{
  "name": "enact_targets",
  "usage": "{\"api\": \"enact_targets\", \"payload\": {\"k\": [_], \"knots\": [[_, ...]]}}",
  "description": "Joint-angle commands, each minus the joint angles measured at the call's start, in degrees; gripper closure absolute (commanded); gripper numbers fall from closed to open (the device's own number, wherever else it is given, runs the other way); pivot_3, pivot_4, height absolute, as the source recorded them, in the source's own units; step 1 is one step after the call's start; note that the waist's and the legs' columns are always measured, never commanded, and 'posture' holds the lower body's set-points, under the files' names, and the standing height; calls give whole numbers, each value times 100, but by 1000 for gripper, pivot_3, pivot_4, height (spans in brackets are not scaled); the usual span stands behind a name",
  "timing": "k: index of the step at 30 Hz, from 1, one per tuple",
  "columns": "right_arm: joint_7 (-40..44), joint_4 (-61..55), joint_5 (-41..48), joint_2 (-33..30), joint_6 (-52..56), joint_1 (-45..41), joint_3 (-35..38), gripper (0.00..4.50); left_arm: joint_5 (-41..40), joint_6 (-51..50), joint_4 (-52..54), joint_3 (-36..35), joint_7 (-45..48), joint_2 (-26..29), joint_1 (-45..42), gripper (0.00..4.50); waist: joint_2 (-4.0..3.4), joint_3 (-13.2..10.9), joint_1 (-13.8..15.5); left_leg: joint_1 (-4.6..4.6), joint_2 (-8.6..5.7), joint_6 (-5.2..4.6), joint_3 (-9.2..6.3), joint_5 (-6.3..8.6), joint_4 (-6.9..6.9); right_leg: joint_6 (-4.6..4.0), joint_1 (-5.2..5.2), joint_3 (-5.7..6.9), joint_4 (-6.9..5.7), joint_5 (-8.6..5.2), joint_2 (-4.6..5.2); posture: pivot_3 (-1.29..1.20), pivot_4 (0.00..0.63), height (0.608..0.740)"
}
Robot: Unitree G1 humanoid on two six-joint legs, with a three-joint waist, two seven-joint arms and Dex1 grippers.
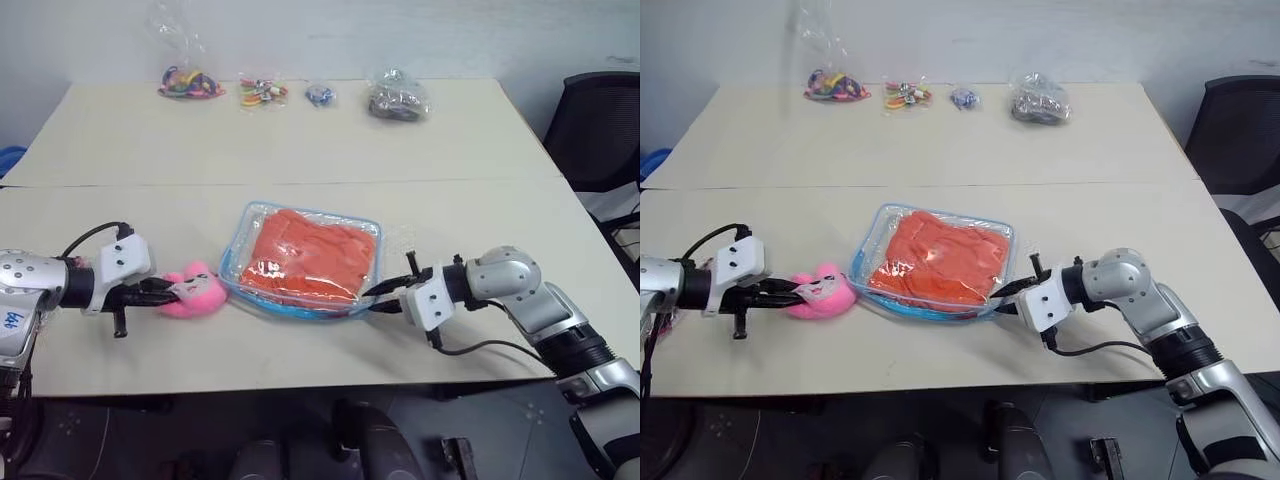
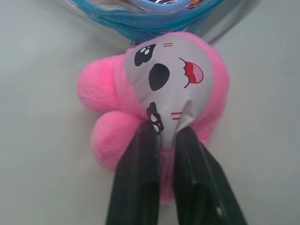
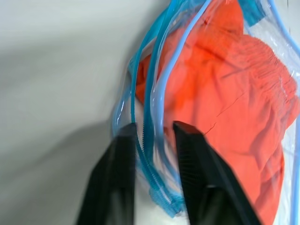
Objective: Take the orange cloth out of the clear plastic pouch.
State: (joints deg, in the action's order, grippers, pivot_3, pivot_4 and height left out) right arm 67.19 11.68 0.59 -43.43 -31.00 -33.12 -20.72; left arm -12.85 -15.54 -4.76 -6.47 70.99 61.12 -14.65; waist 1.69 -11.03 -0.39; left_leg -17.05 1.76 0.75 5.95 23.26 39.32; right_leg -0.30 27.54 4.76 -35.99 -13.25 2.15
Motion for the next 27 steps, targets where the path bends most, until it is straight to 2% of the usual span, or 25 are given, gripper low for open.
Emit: {"api": "enact_targets", "payload": {"k": [1, 4, 7, 8, 11, 15, 21, 24, 27], "knots": [[-82, -713, 387, -273, 653, 333, 499, 1938, 47, 261, -230, -157, -3, 69, 202, 2579, -1, 0, 22, 1, 0, 0, 0, 0, 0, 0, 0, 0, 0, 0, 0, 0, 150, 740], [-202, -1444, 792, -399, 1519, 699, 860, 946, 274, 715, -737, -253, -254, 135, 123, 1690, -1, 0, 31, 0, 1, 0, -2, 0, 0, 0, 1, 0, 1, 0, 1, 0, 150, 740], [-424, -2365, 1432, -478, 2747, 1076, 1295, 0, 367, 1053, -1372, -420, -691, 76, -405, 797, 0, 1, 35, 1, 0, 0, -3, 0, 0, -1, -1, 0, 0, 0, 1, 0, 150, 740], [-489, -2661, 1687, -514, 3168, 1195, 1432, 0, 336, 1122, -1576, -477, -769, 64, -631, 546, 0, 1, 39, 0, 1, 2, -7, -1, 0, -3, -3, 3, 2, 2, 0, 0, 150, 740], [-607, -3392, 2339, -632, 4172, 1503, 1791, 0, 185, 955, -2038, -585, -897, 81, -1294, 546, 2, 2, 46, -2, 0, 2, -10, -2, 0, -3, -4, 8, 1, 3, 1, 0, 150, 740], [-976, -3891, 2736, -570, 4947, 1692, 2109, 0, -287, 435, -1888, -685, -396, 125, -1652, 546, 3, 2, 21, -8, -1, -1, -10, 0, 0, 2, -4, 16, 0, 6, 4, 0, 150, 740], [-1181, -4185, 2744, -567, 5294, 1837, 2211, 0, -499, 19, -812, -333, 107, 158, -1887, 546, 4, 2, 37, -10, -5, -2, -7, 1, 0, 6, -3, 14, 8, 7, 2, 0, 150, 740], [-1154, -4311, 2848, -612, 5451, 1930, 2281, 0, -433, 173, -55, -33, 226, 17, -1939, 546, 5, 2, 50, -10, -9, -1, -7, 0, 0, 6, -6, 9, 11, 7, 2, 0, 150, 740], [-1038, -4533, 3096, -732, 5745, 2069, 2330, 0, -189, 636, 838, 555, 388, -211, -1898, 546, 4, 2, 55, -10, -9, -1, -5, 0, 0, 7, -12, 3, 12, 7, 1, 0, 150, 740]]}}
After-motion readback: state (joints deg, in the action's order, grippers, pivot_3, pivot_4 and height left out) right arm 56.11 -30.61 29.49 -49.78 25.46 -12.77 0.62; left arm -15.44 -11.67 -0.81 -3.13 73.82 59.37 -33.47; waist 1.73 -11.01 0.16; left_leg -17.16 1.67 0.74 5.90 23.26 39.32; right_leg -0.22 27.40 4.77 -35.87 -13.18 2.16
